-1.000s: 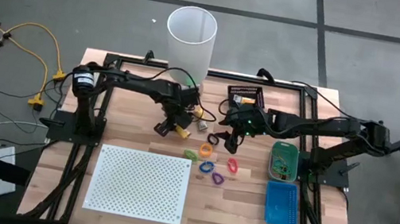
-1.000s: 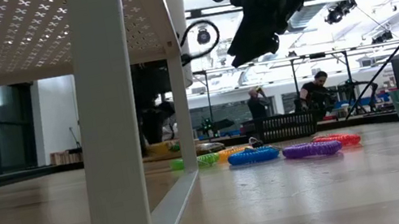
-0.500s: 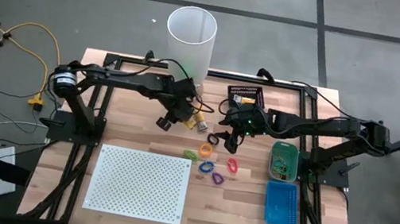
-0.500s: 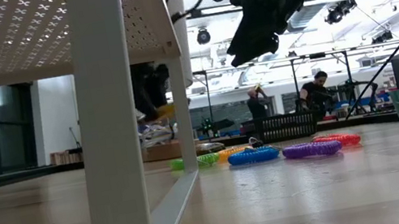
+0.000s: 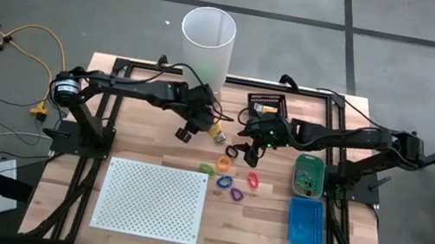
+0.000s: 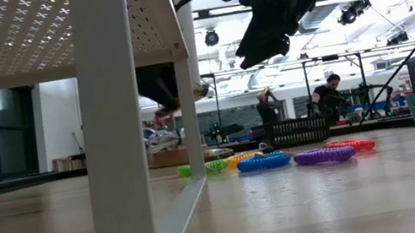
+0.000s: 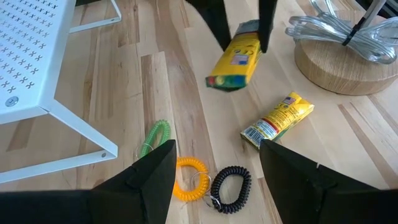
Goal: Pick & Place Office Desk Supplies
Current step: Put the left yellow crayon box into the black bin
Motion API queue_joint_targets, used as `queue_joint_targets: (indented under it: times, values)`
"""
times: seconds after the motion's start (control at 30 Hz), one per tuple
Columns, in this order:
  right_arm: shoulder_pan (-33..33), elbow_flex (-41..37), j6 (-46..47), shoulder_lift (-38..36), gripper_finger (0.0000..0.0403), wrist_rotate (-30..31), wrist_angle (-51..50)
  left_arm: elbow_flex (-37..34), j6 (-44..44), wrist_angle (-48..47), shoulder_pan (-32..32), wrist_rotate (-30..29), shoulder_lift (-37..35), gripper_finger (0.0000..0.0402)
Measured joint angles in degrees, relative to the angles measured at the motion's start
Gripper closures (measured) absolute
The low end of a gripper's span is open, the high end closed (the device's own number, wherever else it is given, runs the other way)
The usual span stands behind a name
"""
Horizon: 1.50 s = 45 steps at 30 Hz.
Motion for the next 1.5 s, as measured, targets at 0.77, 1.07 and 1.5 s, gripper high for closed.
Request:
queue_joint_targets:
  times: [0.77,1.07,1.5]
  values:
    - [0.0,0.0,0.0,0.0,0.0183,0.0,0.0,0.0,-8.9,6.0,-11.9,-21.9,0.0,0.0248]
    - [0.0,0.0,0.0,0.0,0.0183,0.0,1.1,0.0,-10.9,8.8,-16.4,-31.5,0.0,0.0248]
    - [-0.2,0.0,7.0,0.0,0.0183,0.0,2.9,0.0,-14.8,12.3,-16.6,-34.1,0.0,0.0248]
